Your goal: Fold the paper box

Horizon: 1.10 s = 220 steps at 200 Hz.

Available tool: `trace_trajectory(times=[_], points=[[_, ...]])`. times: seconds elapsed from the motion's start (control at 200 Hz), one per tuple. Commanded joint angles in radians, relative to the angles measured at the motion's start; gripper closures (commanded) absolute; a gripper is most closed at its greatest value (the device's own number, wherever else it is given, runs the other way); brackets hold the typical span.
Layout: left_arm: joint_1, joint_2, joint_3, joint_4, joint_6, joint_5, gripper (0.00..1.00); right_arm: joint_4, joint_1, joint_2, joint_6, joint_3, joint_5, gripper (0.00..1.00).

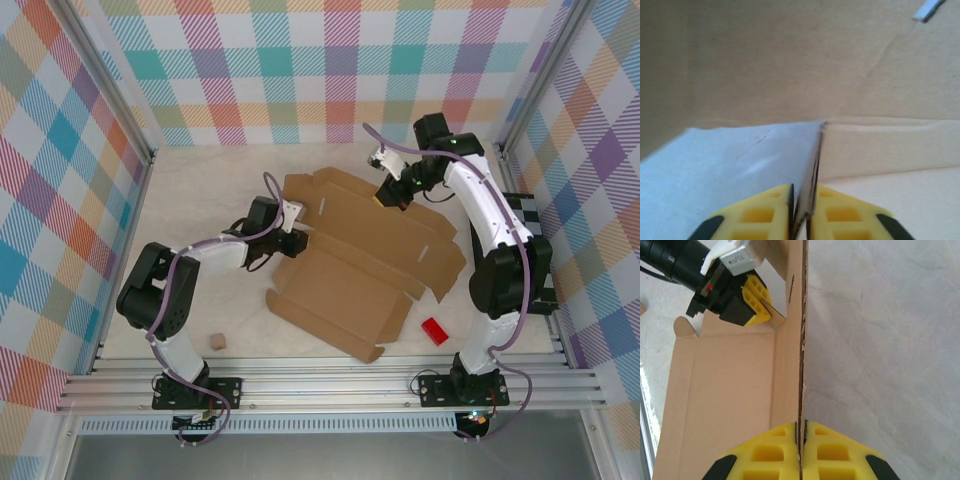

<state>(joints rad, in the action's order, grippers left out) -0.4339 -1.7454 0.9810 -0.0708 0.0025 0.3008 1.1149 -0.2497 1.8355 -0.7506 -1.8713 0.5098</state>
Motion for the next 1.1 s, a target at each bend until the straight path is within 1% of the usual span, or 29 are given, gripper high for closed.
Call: trace_trajectory(times=[0.0, 0.065, 0.16, 0.21, 0.265, 0.285, 0.31, 0.33, 0.36, 0.45, 0.525, 0.57, 0.62, 0.72, 0.825, 0.88, 0.99, 1.05, 1.095], points=[[-0.011, -0.016, 0.112, 0.13, -0.14, -0.159, 0.91, -0.06, -0.008, -0.042, 0.071, 0.004, -0.008, 1.0], [-0.018, -0.025, 0.158, 0.181, -0.244, -0.201, 0.94, -0.114, -0.034, -0.048, 0.138, 0.013, -0.089, 1.0], [-0.027, -0.038, 0.21, 0.227, -0.4, -0.205, 0.93, -0.178, -0.088, -0.062, 0.178, 0.043, -0.2, 1.0], [-0.034, -0.052, 0.234, 0.252, -0.467, -0.204, 0.89, -0.222, -0.116, -0.077, 0.181, 0.079, -0.248, 1.0], [-0.035, -0.066, 0.244, 0.262, -0.517, -0.197, 0.84, -0.273, -0.133, -0.097, 0.181, 0.121, -0.268, 1.0], [-0.035, -0.07, 0.243, 0.261, -0.528, -0.196, 0.81, -0.296, -0.138, -0.106, 0.184, 0.138, -0.275, 1.0], [-0.035, -0.072, 0.242, 0.263, -0.535, -0.196, 0.74, -0.314, -0.14, -0.112, 0.187, 0.154, -0.28, 1.0], [-0.035, -0.072, 0.24, 0.268, -0.535, -0.199, 0.71, -0.327, -0.14, -0.116, 0.189, 0.163, -0.284, 1.0], [-0.032, -0.069, 0.237, 0.28, -0.531, -0.203, 0.68, -0.337, -0.14, -0.121, 0.187, 0.172, -0.292, 1.0], [0.003, -0.014, 0.215, 0.303, -0.506, -0.175, 0.53, -0.337, -0.14, -0.124, 0.151, 0.179, -0.321, 1.0], [0.064, 0.062, 0.214, 0.34, -0.457, -0.138, 0.43, -0.327, -0.14, -0.13, 0.11, 0.18, -0.328, 1.0], [0.108, 0.108, 0.242, 0.424, -0.392, -0.123, 0.38, -0.339, -0.14, -0.143, 0.086, 0.19, -0.335, 1.0], [0.156, 0.16, 0.284, 0.496, -0.33, -0.14, 0.34, -0.355, -0.143, -0.156, 0.072, 0.199, -0.357, 1.0], [0.237, 0.241, 0.342, 0.58, -0.263, -0.203, 0.3, -0.411, -0.168, -0.194, 0.017, 0.237, -0.421, 1.0], [0.284, 0.281, 0.329, 0.57, -0.256, -0.235, 0.29, -0.512, -0.229, -0.235, -0.1, 0.336, -0.5, 1.0], [0.292, 0.288, 0.304, 0.542, -0.272, -0.235, 0.29, -0.569, -0.259, -0.249, -0.151, 0.39, -0.537, 1.0], [0.294, 0.302, 0.243, 0.475, -0.31, -0.237, 0.29, -0.682, -0.308, -0.262, -0.203, 0.493, -0.62, 1.0], [0.293, 0.304, 0.215, 0.444, -0.324, -0.24, 0.29, -0.763, -0.345, -0.277, -0.25, 0.573, -0.683, 1.0], [0.294, 0.301, 0.202, 0.435, -0.329, -0.239, 0.29, -0.843, -0.386, -0.294, -0.319, 0.66, -0.76, 1.0]])
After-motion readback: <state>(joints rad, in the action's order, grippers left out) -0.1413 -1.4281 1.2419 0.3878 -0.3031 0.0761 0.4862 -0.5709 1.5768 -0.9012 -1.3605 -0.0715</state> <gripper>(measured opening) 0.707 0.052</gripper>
